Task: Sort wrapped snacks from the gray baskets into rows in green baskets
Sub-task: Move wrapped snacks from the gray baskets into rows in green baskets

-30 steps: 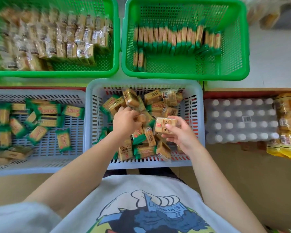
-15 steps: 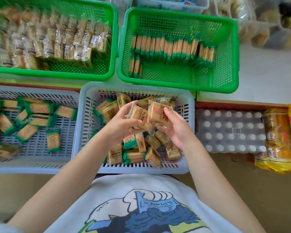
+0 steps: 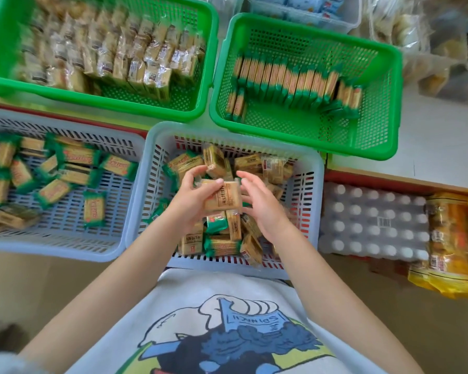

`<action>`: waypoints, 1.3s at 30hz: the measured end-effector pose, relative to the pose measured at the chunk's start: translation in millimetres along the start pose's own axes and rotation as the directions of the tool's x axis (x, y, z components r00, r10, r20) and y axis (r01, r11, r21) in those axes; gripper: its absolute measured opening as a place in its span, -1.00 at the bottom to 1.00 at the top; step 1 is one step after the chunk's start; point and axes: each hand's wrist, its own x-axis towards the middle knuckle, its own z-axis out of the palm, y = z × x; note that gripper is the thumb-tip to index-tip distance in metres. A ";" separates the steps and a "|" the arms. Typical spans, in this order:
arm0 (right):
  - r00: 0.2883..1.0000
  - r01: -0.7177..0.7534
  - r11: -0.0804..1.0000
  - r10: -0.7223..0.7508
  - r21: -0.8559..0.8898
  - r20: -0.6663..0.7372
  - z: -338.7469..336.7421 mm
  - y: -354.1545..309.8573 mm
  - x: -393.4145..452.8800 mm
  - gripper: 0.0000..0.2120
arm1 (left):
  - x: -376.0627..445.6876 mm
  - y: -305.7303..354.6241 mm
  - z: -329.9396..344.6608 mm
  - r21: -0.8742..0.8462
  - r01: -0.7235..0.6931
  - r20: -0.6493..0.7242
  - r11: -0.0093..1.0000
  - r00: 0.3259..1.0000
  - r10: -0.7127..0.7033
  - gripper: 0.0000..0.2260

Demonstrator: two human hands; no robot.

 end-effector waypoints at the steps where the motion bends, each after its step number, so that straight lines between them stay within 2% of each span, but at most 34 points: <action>1: 0.997 -0.008 0.998 0.003 -0.069 -0.079 0.3 5.3 3.8 -0.70 | -0.6 -0.8 -8.5 0.007 0.001 -0.021 1.000 1.000 -0.001 -0.55; 3: 0.980 -0.051 0.956 -0.007 -0.289 -0.198 -1.4 18.1 9.6 -0.64 | -1.8 -2.8 -26.3 0.038 0.017 -0.047 0.999 0.999 -0.015 -0.55; 5: 0.983 -0.107 0.874 0.021 -0.474 -0.183 -0.4 32.6 11.8 -0.52 | -2.9 -2.9 -40.5 0.049 0.029 -0.061 0.998 0.998 -0.026 -0.54; 7: 0.983 -0.165 0.808 0.092 -0.565 -0.156 4.9 44.8 10.6 -0.40 | -3.4 -1.7 -49.9 0.040 0.043 -0.061 0.998 0.997 -0.041 -0.52; 9: 0.971 -0.217 0.761 0.101 -0.612 -0.218 10.1 53.1 8.9 -0.45 | -4.2 0.5 -56.0 0.023 0.066 -0.038 0.998 0.997 -0.065 -0.49; 12: 0.925 -0.271 0.776 0.046 -0.570 -0.377 12.2 44.4 2.3 -0.62 | -5.0 7.3 -64.1 0.005 0.107 0.024 0.994 0.994 -0.107 -0.41; 13: 0.909 -0.268 0.818 0.040 -0.509 -0.414 11.7 37.2 -1.9 -0.64 | -5.3 10.5 -66.9 0.011 0.115 0.044 0.993 0.992 -0.115 -0.40; 15: 0.890 -0.191 0.947 0.057 -0.257 -0.452 11.3 19.8 -12.6 -0.67 | -7.5 18.3 -70.9 0.039 0.107 0.079 0.993 0.991 -0.110 -0.45; 16: 0.896 -0.112 0.990 0.062 -0.088 -0.440 12.6 9.2 -20.2 -0.68 | -9.4 23.0 -72.6 0.056 0.095 0.090 0.994 0.991 -0.100 -0.49; 18: 0.941 0.067 0.976 0.007 0.208 -0.338 18.7 -13.7 -39.9 -0.63 | -13.3 32.2 -78.2 0.088 0.068 0.111 0.994 0.991 -0.077 -0.53; 20: 0.972 0.183 0.936 -0.126 0.302 -0.197 30.5 -32.7 -54.5 -0.53 | -17.5 44.6 -83.9 0.103 0.048 0.150 0.994 0.987 -0.063 -0.61; 22: 0.976 0.213 0.950 -0.199 0.230 -0.084 48.5 -47.3 -59.3 -0.57 | -24.7 61.9 -86.4 0.085 0.040 0.201 0.996 0.978 -0.056 -0.76; 25: 0.975 0.222 0.967 -0.218 0.123 -0.043 77.1 -66.0 -58.8 -0.78 | -34.5 89.4 -93.8 0.045 0.022 0.283 0.999 0.959 -0.034 -0.90; 27: 0.974 0.225 0.966 -0.222 0.124 -0.040 93.0 -80.3 -58.6 -0.84 | -41.5 106.1 -103.0 0.049 -0.001 0.327 0.999 0.945 -0.015 -0.84; 29: 0.966 0.260 0.964 -0.259 0.054 -0.020 108.7 -91.3 -56.2 -0.90 | -48.7 121.5 -112.6 0.102 -0.025 0.365 0.995 0.931 -0.014 -0.75; 31: 0.950 0.306 0.944 -0.311 -0.122 -0.027 126.0 -99.6 -47.3 -0.85 | -53.6 133.8 -121.9 0.156 -0.048 0.406 0.987 0.914 -0.020 -0.70; 33: 0.943 0.310 0.916 -0.330 -0.253 -0.039 144.7 -107.4 -35.7 -0.71 | -54.5 143.0 -131.2 0.179 -0.071 0.444 0.981 0.896 -0.016 -0.64; 35: 0.945 0.317 0.921 -0.326 -0.228 -0.005 163.0 -115.9 -25.5 -0.60 | -53.1 150.0 -140.4 0.181 -0.086 0.463 0.980 0.886 -0.007 -0.64; 38: 0.950 0.313 0.923 -0.304 -0.223 0.077 183.4 -127.9 -9.6 -0.61 | -46.7 159.5 -155.9 0.168 -0.073 0.454 0.983 0.891 -0.012 -0.76; 39: 0.951 0.310 0.923 -0.298 -0.229 0.087 187.8 -132.6 -5.3 -0.61 | -42.9 162.9 -162.0 0.133 -0.059 0.433 0.989 0.901 -0.005 -0.71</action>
